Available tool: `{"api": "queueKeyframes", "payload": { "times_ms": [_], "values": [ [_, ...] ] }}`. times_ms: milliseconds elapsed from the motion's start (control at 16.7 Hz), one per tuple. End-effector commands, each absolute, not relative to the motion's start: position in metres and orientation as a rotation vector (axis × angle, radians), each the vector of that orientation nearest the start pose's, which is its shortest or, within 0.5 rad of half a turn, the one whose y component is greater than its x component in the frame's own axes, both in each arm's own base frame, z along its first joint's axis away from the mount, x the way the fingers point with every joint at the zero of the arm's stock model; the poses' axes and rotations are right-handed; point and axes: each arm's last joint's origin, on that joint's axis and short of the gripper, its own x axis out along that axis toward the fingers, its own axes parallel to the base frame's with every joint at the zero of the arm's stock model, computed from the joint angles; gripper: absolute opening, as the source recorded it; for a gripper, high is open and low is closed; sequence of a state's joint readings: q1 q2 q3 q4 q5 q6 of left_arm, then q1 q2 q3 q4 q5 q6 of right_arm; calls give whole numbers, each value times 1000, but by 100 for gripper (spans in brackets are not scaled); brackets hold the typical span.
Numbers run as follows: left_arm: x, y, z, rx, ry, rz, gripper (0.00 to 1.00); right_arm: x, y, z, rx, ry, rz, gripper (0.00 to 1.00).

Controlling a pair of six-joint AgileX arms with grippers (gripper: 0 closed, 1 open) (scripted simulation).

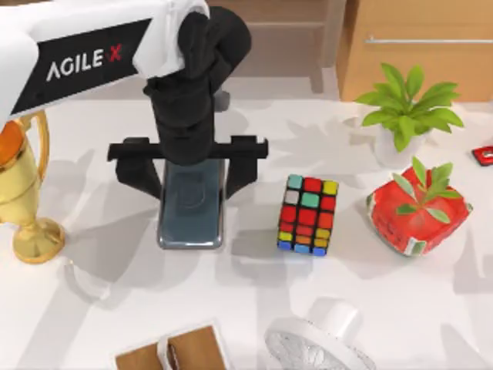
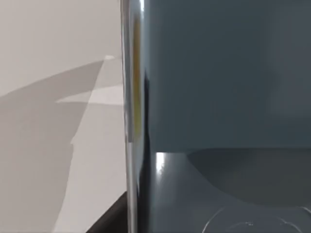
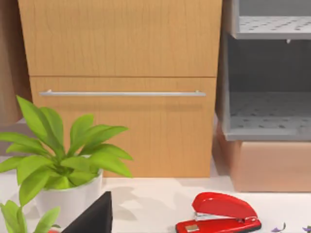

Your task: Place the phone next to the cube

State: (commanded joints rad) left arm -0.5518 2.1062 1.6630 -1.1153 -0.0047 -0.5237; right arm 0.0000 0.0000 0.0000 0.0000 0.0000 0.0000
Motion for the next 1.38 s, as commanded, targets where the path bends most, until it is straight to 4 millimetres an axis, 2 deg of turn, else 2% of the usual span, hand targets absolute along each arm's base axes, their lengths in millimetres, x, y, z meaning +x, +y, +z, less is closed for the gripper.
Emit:
{"api": "queueKeyframes", "payload": {
  "times_ms": [660, 1380],
  "values": [
    [352, -210, 186, -1, 1528, -29, 0, 106, -1, 160, 0, 0, 0, 100],
    [353, -211, 224, -67, 1397, -91, 0, 106, -1, 160, 0, 0, 0, 100]
  ]
}}
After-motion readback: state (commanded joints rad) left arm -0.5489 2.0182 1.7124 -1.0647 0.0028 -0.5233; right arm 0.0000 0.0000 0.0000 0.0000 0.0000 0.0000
